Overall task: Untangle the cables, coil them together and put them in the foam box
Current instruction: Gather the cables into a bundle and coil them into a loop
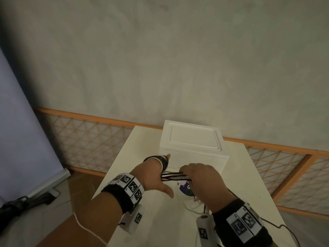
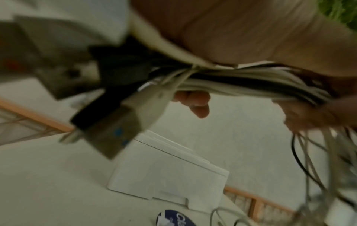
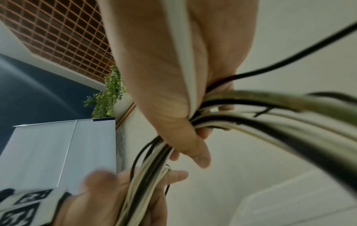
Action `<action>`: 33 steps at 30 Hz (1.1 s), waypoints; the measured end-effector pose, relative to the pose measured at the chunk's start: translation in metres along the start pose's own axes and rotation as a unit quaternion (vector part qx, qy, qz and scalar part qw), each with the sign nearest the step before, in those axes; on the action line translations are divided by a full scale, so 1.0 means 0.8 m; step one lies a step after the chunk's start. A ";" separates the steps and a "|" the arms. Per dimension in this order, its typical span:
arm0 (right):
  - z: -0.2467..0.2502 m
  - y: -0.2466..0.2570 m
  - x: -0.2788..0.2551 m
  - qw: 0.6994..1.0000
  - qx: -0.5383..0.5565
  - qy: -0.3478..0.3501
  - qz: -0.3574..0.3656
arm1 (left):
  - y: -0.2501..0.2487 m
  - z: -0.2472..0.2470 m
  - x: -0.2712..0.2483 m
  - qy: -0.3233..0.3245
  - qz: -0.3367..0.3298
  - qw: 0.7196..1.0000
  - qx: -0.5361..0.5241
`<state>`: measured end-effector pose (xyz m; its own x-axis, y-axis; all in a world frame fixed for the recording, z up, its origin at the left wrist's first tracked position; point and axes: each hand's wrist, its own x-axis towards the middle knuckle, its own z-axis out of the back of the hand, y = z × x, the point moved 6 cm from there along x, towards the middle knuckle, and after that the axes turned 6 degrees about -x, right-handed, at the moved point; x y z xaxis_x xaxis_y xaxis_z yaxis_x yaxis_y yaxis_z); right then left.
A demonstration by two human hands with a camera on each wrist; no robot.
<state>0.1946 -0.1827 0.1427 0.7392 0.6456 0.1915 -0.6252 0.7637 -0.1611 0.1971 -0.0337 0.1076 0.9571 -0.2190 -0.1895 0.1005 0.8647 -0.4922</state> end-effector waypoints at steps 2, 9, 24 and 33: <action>0.012 0.002 0.005 0.999 -0.019 -0.021 0.020 | -0.003 -0.009 0.003 0.030 0.027 0.998 0.047; 0.006 0.001 0.013 0.997 0.048 -0.050 -0.021 | 0.012 0.017 0.019 -0.116 -0.031 0.977 0.174; -0.171 -0.035 -0.110 0.967 0.089 0.101 -0.217 | 0.037 0.125 0.011 -0.237 0.089 0.934 0.252; -0.065 -0.055 -0.099 0.968 0.186 -0.153 -0.078 | 0.074 0.164 0.002 -0.288 0.165 0.917 0.220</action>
<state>0.1763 -0.2672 0.0840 0.7585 0.4498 0.4716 -0.6014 0.7619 0.2405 0.2403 0.0762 0.1894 0.9272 0.2527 0.2766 -0.2418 0.9676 -0.0733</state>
